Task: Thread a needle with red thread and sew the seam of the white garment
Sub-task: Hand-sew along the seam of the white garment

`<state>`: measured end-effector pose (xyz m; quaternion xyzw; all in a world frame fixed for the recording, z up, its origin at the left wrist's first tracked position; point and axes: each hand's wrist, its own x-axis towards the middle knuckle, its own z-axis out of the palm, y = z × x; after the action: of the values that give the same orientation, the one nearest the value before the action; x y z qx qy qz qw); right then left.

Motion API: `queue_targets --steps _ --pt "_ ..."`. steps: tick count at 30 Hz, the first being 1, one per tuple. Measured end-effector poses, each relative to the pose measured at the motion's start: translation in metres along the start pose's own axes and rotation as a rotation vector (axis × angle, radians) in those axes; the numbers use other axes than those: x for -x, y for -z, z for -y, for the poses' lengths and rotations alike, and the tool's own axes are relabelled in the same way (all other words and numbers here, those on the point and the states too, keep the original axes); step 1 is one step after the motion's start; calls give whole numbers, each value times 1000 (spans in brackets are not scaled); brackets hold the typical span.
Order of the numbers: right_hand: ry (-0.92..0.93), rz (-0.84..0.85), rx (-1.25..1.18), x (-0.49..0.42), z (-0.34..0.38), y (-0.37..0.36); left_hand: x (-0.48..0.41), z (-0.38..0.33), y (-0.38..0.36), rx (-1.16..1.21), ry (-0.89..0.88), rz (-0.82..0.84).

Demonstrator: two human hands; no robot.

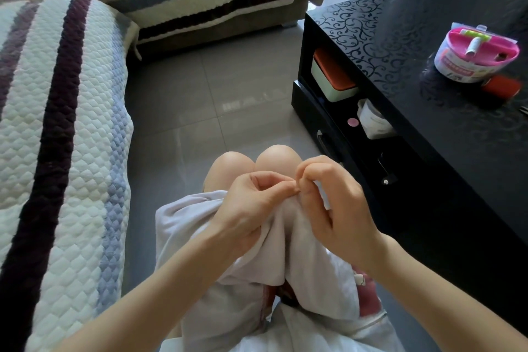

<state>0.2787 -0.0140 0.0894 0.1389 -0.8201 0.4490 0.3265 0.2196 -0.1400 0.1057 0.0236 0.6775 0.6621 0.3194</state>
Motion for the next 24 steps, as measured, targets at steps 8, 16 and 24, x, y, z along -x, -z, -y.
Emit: queue_targets --steps 8,16,24 --pt "-133 -214 27 -1 6 0 -6 9 -12 -97 -88 -165" --pt "-578 -163 -673 -35 1 17 -3 10 -2 -9 34 -86" --pt "-668 -133 -514 -30 -14 40 -18 -27 12 46 40 57"
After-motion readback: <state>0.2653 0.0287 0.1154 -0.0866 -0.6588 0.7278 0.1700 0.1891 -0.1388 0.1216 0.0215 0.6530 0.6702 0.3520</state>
